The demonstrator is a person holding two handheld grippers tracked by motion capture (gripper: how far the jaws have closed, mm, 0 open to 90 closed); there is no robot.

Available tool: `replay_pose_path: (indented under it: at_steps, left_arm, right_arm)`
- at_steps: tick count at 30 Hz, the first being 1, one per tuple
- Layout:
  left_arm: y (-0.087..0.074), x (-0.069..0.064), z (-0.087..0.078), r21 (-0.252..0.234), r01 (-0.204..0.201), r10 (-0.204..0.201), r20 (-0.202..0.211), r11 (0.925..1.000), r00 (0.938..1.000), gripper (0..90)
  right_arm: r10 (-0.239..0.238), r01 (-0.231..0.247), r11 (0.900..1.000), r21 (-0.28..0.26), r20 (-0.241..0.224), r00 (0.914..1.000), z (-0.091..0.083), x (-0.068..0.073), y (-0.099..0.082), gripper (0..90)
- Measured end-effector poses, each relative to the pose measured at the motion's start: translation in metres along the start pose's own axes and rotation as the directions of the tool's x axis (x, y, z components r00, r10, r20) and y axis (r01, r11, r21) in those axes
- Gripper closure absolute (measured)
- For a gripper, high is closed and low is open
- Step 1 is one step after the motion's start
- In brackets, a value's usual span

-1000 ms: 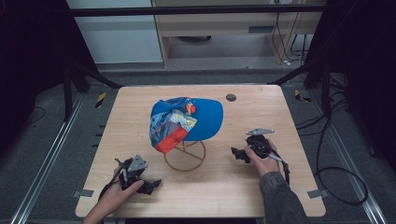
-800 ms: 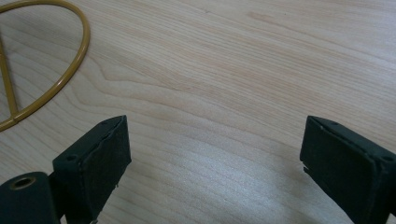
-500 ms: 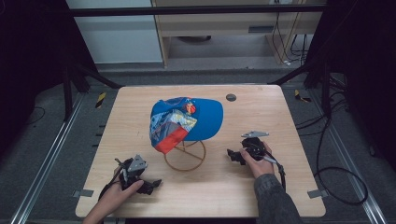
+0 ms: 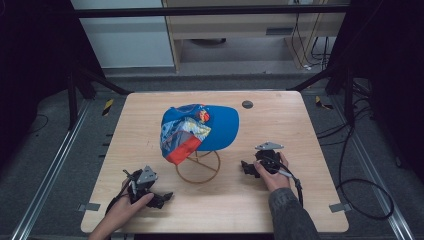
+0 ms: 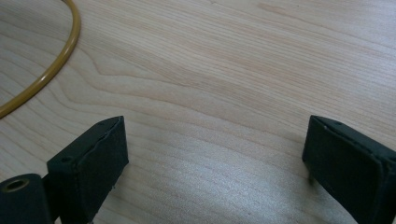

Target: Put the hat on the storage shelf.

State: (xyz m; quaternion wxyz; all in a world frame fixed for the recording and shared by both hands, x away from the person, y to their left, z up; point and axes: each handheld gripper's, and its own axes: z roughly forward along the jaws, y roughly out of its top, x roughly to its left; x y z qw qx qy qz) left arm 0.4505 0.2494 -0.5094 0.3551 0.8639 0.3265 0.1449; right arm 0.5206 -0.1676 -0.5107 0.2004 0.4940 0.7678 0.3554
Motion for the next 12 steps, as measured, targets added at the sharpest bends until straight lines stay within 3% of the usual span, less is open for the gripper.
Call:
replay_pose_path:
  at_steps: [4, 12]
  left_arm:
    - [0.0, 0.0, 0.0, 0.0, 0.0, 0.0, 0.0, 1.0, 1.0, 0.0]
    - [0.0, 0.0, 0.0, 0.0, 0.0, 0.0, 0.0, 1.0, 1.0, 0.0]
  right_arm:
    - [-0.034, 0.034, 0.9993, 0.019, 0.034, 0.9988, 0.001, 0.006, 0.0, 6.4]
    - [-0.032, 0.031, 0.9993, 0.02, 0.029, 0.9991, -0.003, 0.014, -0.004, 6.3]
